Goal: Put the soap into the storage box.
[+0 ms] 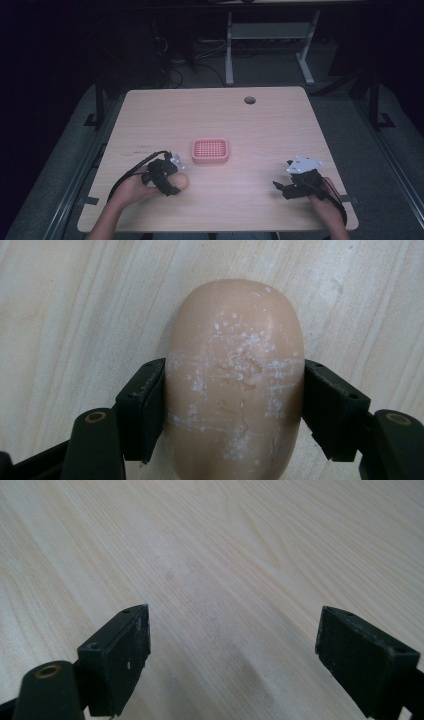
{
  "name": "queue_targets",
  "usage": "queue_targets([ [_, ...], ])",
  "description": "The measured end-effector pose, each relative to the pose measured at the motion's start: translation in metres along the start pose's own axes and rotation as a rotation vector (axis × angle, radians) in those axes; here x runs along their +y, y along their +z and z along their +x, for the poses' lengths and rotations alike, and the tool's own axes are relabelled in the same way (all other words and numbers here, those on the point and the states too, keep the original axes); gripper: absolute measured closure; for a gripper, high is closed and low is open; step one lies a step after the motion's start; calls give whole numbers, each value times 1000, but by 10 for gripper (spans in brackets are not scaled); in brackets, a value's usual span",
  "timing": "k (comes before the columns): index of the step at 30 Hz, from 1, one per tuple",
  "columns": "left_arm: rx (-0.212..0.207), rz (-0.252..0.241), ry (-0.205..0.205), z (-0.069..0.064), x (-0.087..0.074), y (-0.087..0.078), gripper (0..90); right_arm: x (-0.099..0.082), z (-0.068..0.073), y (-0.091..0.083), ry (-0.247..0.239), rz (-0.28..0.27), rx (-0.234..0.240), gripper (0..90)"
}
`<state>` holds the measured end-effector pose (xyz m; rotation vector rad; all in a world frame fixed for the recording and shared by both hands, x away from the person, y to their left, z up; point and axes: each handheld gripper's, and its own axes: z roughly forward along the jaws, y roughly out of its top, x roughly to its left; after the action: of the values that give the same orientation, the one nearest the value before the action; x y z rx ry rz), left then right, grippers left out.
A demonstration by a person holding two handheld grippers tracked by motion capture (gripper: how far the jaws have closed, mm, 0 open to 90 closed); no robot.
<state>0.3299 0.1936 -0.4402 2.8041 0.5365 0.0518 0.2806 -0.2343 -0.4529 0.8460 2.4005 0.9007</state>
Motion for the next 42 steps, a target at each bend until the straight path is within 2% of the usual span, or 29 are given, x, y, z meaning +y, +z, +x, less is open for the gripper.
queue_targets([
  [18,9,-30,-4,2,6,-10,318,0,0,0,2,-1,1,138],
  [25,10,-57,1,3,13,-17,318,0,0,0,4,-2,1,138],
  [33,11,-62,14,5,24,-20,318,0,0,0,1,-2,3,138],
  [42,8,-65,15,9,29,-22,318,1,0,0,1,-4,5,138],
])
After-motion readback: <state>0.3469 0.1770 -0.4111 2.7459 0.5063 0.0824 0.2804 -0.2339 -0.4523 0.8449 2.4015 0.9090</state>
